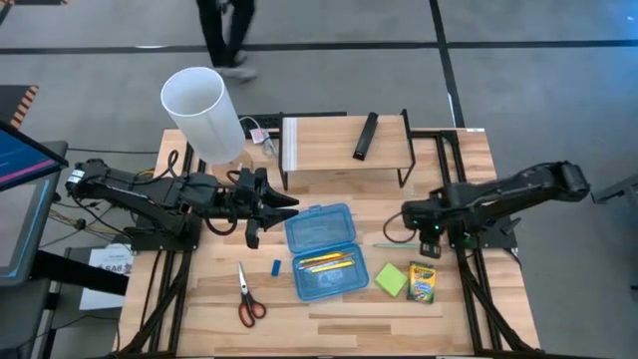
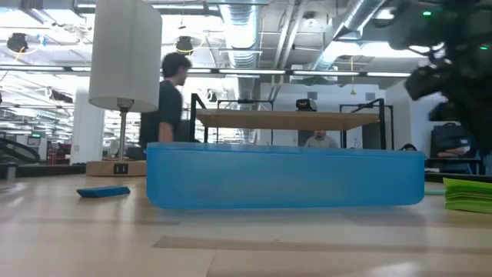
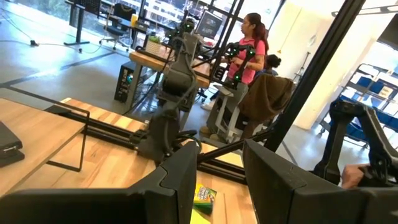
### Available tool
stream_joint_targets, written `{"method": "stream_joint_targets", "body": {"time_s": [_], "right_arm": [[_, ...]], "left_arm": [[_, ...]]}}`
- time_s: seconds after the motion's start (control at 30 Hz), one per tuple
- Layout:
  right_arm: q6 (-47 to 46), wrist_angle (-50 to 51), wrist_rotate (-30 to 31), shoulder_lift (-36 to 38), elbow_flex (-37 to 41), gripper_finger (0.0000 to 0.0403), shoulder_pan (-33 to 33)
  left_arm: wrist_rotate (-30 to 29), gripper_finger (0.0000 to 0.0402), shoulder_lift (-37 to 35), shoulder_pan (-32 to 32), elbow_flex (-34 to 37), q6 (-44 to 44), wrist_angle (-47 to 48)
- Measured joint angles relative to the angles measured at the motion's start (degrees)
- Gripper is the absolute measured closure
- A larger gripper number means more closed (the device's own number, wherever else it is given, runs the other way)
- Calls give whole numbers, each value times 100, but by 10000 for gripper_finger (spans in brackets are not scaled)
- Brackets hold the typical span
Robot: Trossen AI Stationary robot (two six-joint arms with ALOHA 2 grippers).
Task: Pack school essentials
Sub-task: Put the blue pencil into the blue supply box
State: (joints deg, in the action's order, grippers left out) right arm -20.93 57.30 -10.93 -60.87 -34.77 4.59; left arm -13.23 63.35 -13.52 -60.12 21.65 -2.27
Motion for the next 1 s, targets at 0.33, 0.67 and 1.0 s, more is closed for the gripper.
{"method": "stream_joint_targets", "body": {"time_s": [0.33,0.67,1.0], "right_arm": [[-678,-10,14,-117,433,211,592],[-765,-413,61,-1122,433,216,585],[-747,-786,-117,-2051,384,223,458]], "left_arm": [[2,285,0,62,0,0,9],[0,285,0,81,0,-2,3],[66,285,0,81,0,6,3]]}}
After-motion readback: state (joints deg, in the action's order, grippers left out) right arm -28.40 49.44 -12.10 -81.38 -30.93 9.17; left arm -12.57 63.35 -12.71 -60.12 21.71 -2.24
